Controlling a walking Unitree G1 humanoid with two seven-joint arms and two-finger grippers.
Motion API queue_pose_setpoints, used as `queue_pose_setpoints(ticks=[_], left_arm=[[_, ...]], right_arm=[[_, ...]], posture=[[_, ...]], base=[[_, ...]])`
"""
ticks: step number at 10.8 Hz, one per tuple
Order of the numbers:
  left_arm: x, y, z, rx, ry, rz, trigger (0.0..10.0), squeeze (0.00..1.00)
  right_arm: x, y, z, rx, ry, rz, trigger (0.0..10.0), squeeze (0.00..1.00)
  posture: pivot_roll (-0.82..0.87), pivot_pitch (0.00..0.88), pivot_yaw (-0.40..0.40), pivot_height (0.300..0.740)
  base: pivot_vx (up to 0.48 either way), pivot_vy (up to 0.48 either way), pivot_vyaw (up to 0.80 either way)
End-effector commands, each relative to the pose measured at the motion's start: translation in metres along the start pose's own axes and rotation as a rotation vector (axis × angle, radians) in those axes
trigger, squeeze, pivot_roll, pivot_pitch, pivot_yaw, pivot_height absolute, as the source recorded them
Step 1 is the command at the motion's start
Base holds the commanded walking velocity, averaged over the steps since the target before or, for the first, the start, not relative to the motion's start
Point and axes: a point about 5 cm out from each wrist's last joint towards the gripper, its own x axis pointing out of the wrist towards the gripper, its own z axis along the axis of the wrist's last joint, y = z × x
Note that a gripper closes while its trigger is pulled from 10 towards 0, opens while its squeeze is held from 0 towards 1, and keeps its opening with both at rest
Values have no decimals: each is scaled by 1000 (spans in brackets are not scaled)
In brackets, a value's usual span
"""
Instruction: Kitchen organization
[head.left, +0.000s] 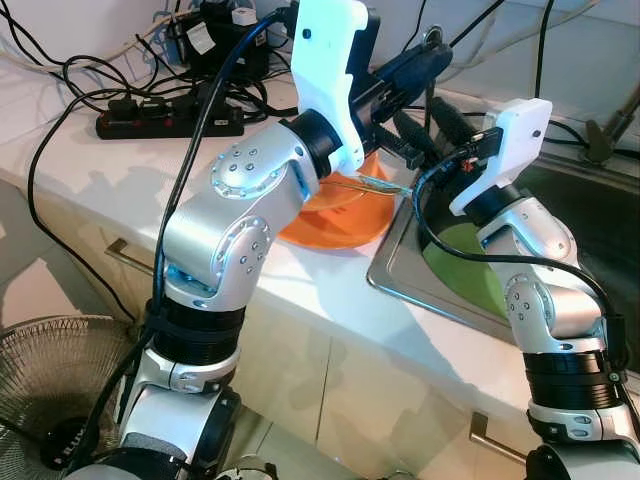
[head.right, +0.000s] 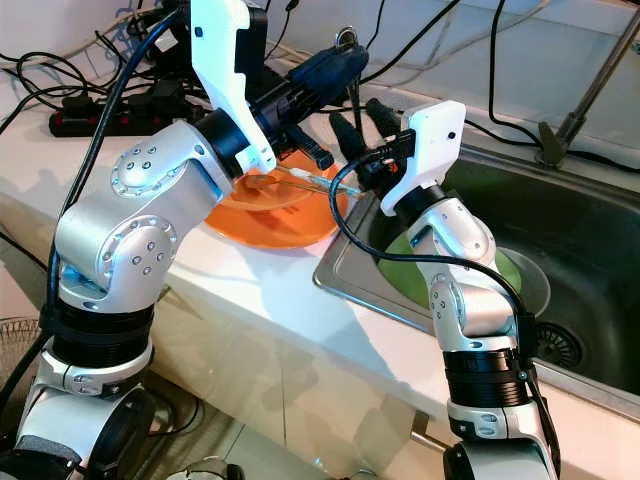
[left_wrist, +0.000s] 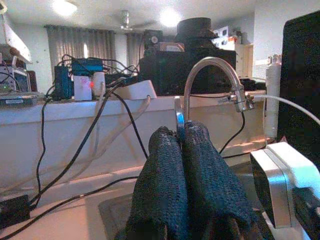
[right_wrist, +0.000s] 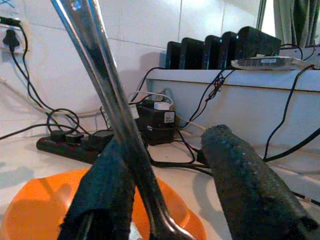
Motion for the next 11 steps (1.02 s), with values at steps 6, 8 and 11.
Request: queue_pose_setpoints(ticks=[6,8,11], left_arm=[[4,-1,7,15,-26,-6,10000,0],[4,0,5,25,-21,11,10000,0],[4,4,4,34,-18,32,10000,1000]], right_arm=[[1,-5,7,-2,-24,-16,0,0],[2,-5,7,1,-25,-15,0,0],[2,-4,6,5,-25,-13,0,0]], posture=[[95,26,-10,740],[94,25,-11,740],[96,27,-13,740]], base=[[0,0,0],[0,0,0],[0,0,0]])
